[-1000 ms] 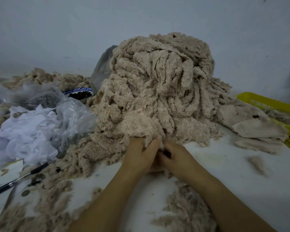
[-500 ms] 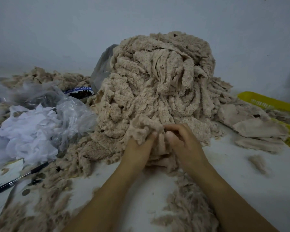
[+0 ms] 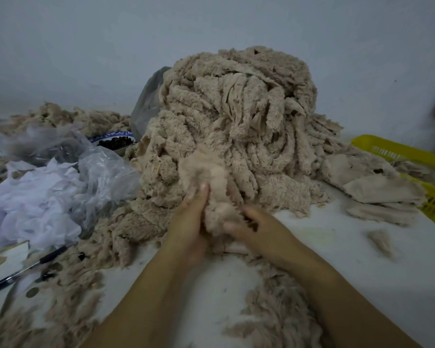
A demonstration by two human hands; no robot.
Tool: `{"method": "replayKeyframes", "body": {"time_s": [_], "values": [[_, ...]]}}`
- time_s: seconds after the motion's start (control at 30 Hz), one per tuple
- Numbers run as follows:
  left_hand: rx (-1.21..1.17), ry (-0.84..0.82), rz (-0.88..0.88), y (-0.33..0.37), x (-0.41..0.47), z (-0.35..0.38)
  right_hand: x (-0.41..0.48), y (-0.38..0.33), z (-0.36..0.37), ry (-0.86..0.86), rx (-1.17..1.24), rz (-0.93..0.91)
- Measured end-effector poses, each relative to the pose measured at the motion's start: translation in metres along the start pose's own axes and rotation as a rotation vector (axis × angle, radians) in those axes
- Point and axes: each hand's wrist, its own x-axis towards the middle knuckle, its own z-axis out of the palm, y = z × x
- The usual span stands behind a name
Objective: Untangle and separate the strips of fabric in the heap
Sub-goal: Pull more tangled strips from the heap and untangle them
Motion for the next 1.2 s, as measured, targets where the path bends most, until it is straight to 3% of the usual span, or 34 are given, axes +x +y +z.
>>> {"method": "replayKeyframes", "body": {"time_s": [0.07,0.1,0.17,0.27,0.4,0.5,0.6,0.7,0.8,0.9,0.97,1.0,1.03,1.1,1.13,1.2], "values": [[-0.155,0.041,0.017,0.005,0.005,-0.004,0.004,0.006,0.007,0.007,-0.285,-0.093],[-0.213,0.059,0.023,0.007,0.006,-0.006,0.006,0.007,0.005,0.083,-0.275,-0.103],[-0.325,0.101,0.03,0.01,0.009,-0.009,0.006,0.004,-0.006,0.249,-0.037,-0.008],[-0.317,0.146,-0.007,0.012,0.009,-0.007,0.005,0.005,-0.015,0.307,0.266,0.137],[0.209,0.217,0.094,-0.002,0.005,-0.002,0.009,0.004,-0.012,0.358,0.608,0.19],[0.791,0.019,0.194,-0.018,-0.003,0.001,0.013,0.005,-0.014,0.36,0.926,0.178],[1.022,-0.12,0.193,-0.024,-0.004,0.002,0.011,0.006,-0.013,0.25,1.065,0.069],[1.08,-0.05,0.223,-0.019,-0.002,-0.003,0.007,0.004,-0.009,0.205,0.643,0.022],[1.206,-0.085,0.313,-0.018,-0.001,-0.004,0.008,0.005,-0.001,0.206,0.179,0.013],[1.256,-0.192,0.281,-0.02,-0.001,-0.004,0.013,0.014,-0.001,0.255,0.075,0.027],[1.193,-0.252,0.238,-0.02,-0.001,-0.002,0.017,0.016,-0.015,0.405,0.231,0.153],[1.143,-0.253,0.232,-0.019,-0.002,-0.002,0.02,0.016,-0.026,0.489,0.441,0.209],[1.083,-0.23,0.246,-0.02,-0.001,-0.005,0.02,0.014,-0.038,0.551,0.756,0.183],[0.994,-0.131,0.314,-0.019,0.0,-0.006,0.017,0.017,-0.058,0.627,1.323,-0.056],[0.98,-0.092,0.345,-0.018,0.001,-0.007,0.015,0.02,-0.063,0.636,1.429,-0.082],[0.99,-0.06,0.356,-0.018,0.003,-0.008,0.013,0.025,-0.054,0.618,1.196,0.086]]}}
